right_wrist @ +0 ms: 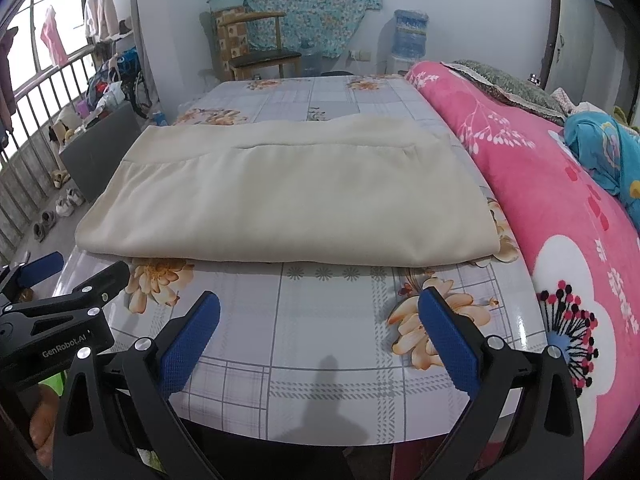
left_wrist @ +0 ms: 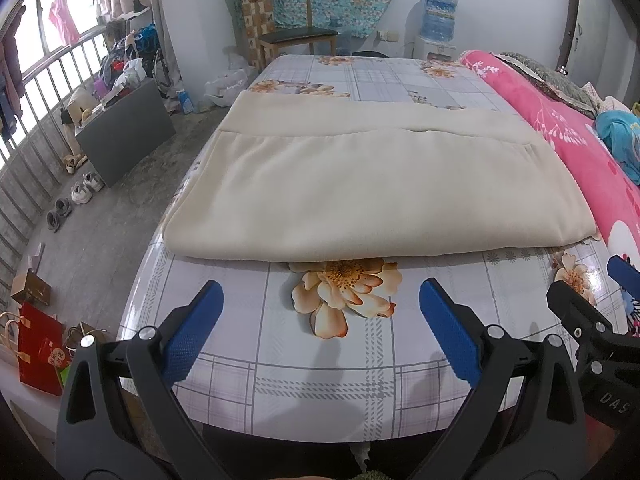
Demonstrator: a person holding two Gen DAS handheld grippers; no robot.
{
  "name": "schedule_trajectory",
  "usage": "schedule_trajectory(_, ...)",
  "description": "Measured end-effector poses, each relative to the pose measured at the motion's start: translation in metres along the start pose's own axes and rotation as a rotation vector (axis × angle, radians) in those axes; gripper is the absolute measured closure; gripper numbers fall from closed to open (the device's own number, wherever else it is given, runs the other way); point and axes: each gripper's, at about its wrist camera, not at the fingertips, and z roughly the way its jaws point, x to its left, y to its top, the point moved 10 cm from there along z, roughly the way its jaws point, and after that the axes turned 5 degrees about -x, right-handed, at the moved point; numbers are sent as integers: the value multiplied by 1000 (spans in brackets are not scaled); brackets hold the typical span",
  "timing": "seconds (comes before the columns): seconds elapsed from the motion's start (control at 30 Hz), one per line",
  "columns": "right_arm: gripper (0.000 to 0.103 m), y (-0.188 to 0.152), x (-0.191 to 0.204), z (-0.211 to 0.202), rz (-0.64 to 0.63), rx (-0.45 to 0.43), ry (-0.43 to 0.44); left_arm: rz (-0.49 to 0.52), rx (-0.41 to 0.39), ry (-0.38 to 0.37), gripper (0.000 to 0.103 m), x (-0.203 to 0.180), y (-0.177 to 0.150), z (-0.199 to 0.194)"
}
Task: Fold large clothes
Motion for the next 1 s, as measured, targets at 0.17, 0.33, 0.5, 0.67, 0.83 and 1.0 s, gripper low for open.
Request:
schedule_trajectory(0.17, 6, -2, 1, 1, -6, 4, 0, -2, 2, -1, 8, 1, -2, 1)
schedule_trajectory(0.33, 6, -2, 2, 1, -6, 4, -1, -1, 3, -2, 8, 1, -2, 1)
schedule_trajectory(0.5, 6, -2, 3, 2, -8, 10, -2, -3, 2, -1, 8, 1, -2, 1)
schedule_trajectory(0.67, 6, -2, 2, 2, -6, 9, -2, 0, 3, 1, 8, 1, -3, 2)
schedule_trajectory(0.83, 6, -2, 2, 2, -6, 10, -1, 1, 8, -3, 8, 1, -4, 3)
schedule_trajectory(1.0, 6, -2, 2, 2, -6, 10, -1, 1, 6, -2, 8, 1, -4, 3)
